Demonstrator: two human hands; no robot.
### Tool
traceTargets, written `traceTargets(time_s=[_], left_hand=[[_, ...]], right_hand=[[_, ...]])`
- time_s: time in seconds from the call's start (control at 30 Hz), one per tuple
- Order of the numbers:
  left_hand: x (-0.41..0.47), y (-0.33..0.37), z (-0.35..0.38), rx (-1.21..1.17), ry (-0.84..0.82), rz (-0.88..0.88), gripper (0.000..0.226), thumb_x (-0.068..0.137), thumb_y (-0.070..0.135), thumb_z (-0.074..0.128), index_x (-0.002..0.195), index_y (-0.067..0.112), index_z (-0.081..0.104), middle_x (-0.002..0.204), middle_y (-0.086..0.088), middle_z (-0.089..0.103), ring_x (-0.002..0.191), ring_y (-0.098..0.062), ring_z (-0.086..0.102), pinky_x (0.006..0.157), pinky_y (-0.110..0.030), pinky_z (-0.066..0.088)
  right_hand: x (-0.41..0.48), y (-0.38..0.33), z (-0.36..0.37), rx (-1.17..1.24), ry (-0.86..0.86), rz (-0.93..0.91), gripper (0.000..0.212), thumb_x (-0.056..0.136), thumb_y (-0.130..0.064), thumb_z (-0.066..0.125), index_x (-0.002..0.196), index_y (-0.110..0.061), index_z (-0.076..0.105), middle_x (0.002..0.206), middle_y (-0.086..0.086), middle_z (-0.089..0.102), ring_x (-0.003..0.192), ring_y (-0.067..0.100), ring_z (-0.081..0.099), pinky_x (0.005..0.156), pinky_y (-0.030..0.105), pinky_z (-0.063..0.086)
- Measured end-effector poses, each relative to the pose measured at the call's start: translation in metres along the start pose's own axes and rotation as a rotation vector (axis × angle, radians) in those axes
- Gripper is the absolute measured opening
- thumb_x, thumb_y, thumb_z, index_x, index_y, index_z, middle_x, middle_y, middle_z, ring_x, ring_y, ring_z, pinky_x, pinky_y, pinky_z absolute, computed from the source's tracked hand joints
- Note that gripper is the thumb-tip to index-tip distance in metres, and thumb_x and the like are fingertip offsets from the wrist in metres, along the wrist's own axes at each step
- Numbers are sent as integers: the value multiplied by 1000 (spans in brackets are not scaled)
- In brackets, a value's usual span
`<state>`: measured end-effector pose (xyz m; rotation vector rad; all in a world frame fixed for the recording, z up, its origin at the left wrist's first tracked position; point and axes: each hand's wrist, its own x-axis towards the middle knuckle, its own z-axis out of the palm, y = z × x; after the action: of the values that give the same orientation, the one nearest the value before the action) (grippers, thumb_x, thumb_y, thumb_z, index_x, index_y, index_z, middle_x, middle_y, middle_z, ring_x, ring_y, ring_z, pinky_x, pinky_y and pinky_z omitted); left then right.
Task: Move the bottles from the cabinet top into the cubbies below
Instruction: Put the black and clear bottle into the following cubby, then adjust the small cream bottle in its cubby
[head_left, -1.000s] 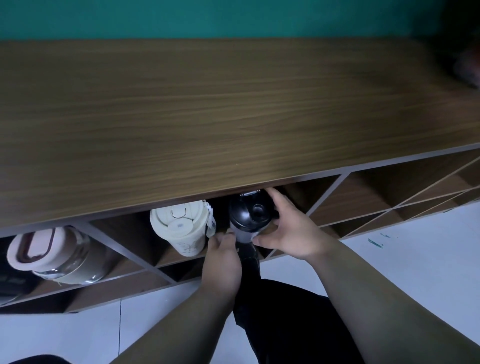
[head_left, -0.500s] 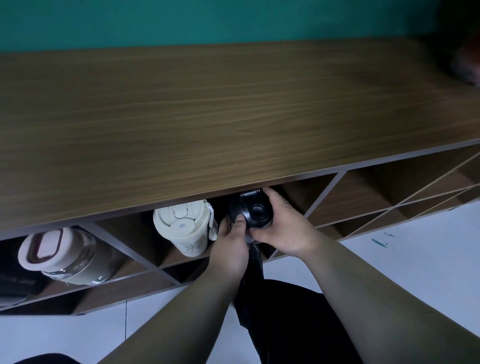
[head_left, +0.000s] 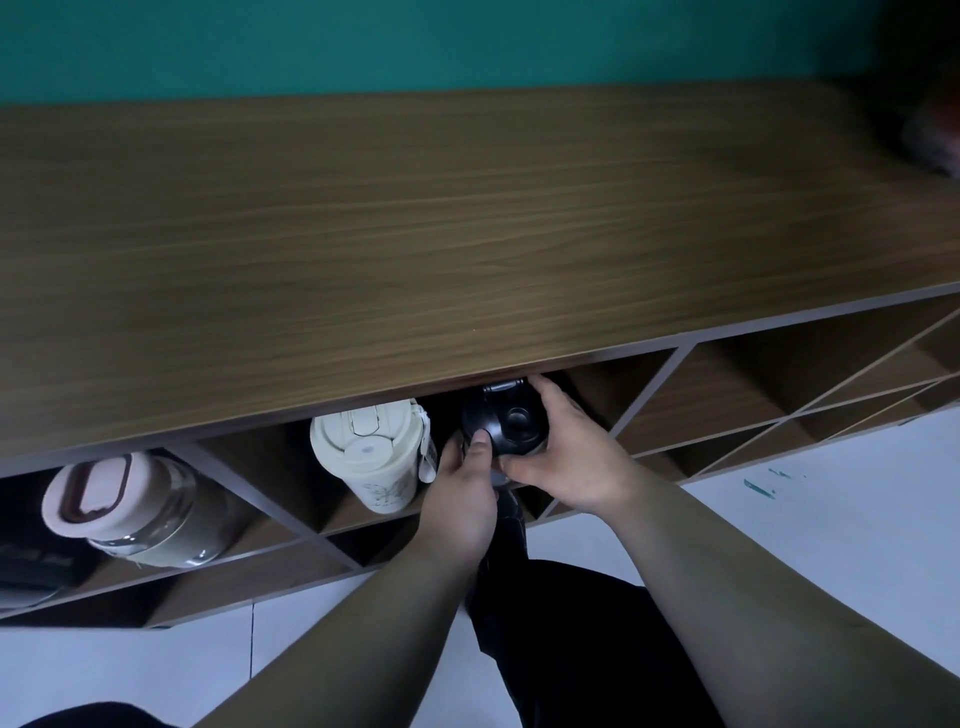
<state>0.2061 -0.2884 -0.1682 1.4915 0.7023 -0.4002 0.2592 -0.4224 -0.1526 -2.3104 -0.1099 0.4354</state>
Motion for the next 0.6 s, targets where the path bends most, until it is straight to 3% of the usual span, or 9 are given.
traceTargets(time_s=[0.1, 0.17, 0.23, 0.3, 0.43, 0.6], left_hand=[[-27, 7, -8, -73, -30, -81, 54, 102, 54, 46, 151, 30, 50, 140, -3, 66, 122, -27, 65, 112, -50, 45], [-47, 5, -21, -65, -84, -116, 42, 105, 46, 47, 142, 29, 56, 132, 0, 68, 110, -21, 68, 97, -43, 53], [-65, 0, -42, -5, -94, -97, 19, 107, 38, 48, 111, 31, 65, 108, 9, 70, 97, -14, 68, 80, -36, 55], [-72, -7, -64, 30, -60, -95, 17, 107, 35, 48, 98, 34, 62, 103, 12, 67, 99, -18, 68, 89, -42, 55], [-66, -21, -92, -123, 84, -186, 20, 105, 41, 50, 109, 26, 62, 120, -3, 64, 102, -26, 68, 101, -51, 50], [-46, -24, -101, -297, 113, -236, 33, 102, 48, 50, 127, 27, 56, 111, -4, 61, 96, -24, 66, 107, -53, 49]], right_hand=[[-7, 3, -4, -23, -20, 30, 129, 56, -54, 83, 156, -41, 3, 159, -4, 29, 140, 13, 40, 109, 34, 40], [-19, 2, -8, -38, 1, 49, 131, 58, -54, 85, 155, -43, -4, 163, -5, 23, 144, 13, 36, 111, 36, 39], [-36, -5, -12, -76, 59, 9, 120, 67, -50, 83, 155, -41, 2, 161, -7, 27, 143, 11, 36, 109, 35, 40], [-54, -20, -11, -137, 135, -104, 100, 77, -41, 77, 155, -38, 14, 153, -10, 37, 140, 9, 38, 106, 36, 44], [-84, -59, 11, -173, 158, -258, 77, 84, -39, 67, 152, -37, 30, 143, -17, 45, 133, 3, 44, 101, 34, 47], [-72, -91, 41, -127, 85, -272, 86, 81, -45, 71, 152, -37, 25, 156, -18, 30, 139, 7, 39, 106, 28, 38]])
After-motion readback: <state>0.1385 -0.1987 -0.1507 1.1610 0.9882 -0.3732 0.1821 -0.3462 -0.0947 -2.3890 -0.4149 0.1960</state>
